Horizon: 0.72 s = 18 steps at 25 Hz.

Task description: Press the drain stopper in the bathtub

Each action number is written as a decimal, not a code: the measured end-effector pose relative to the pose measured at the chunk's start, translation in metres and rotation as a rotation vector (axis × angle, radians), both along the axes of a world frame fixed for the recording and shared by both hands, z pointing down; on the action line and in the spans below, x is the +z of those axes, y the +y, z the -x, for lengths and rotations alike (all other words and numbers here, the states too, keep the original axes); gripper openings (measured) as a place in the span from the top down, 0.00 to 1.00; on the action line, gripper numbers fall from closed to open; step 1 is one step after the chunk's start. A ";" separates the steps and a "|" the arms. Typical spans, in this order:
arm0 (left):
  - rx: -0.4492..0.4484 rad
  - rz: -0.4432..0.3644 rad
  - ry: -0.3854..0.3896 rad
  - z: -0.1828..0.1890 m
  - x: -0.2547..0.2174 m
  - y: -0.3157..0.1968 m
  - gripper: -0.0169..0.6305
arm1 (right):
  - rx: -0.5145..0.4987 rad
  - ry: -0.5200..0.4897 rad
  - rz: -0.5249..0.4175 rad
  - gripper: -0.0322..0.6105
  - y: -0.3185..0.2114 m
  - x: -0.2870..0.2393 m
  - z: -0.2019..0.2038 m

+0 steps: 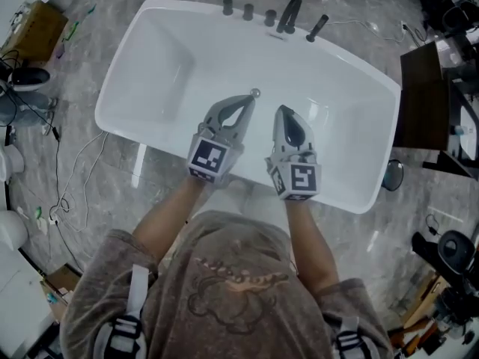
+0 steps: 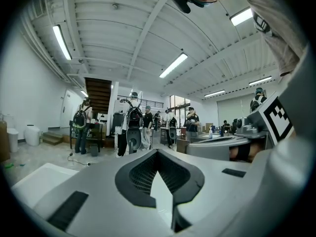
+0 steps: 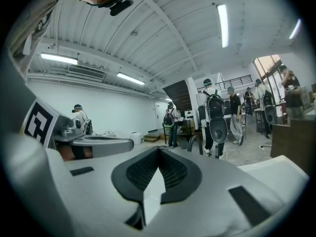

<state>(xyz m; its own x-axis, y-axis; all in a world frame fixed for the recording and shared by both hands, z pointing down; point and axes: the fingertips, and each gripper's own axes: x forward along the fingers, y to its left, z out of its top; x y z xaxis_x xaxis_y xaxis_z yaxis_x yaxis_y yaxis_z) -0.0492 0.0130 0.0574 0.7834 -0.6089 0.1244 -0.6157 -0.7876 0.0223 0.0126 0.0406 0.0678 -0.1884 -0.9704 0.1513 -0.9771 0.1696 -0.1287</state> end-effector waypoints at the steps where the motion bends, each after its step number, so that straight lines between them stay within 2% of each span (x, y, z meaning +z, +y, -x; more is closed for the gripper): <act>1: 0.006 -0.011 -0.001 -0.003 0.004 -0.006 0.96 | 0.004 -0.004 0.002 0.94 -0.005 0.004 -0.002; 18: 0.022 0.024 -0.014 -0.026 0.075 -0.082 0.96 | 0.003 -0.019 0.028 0.94 -0.082 0.079 -0.024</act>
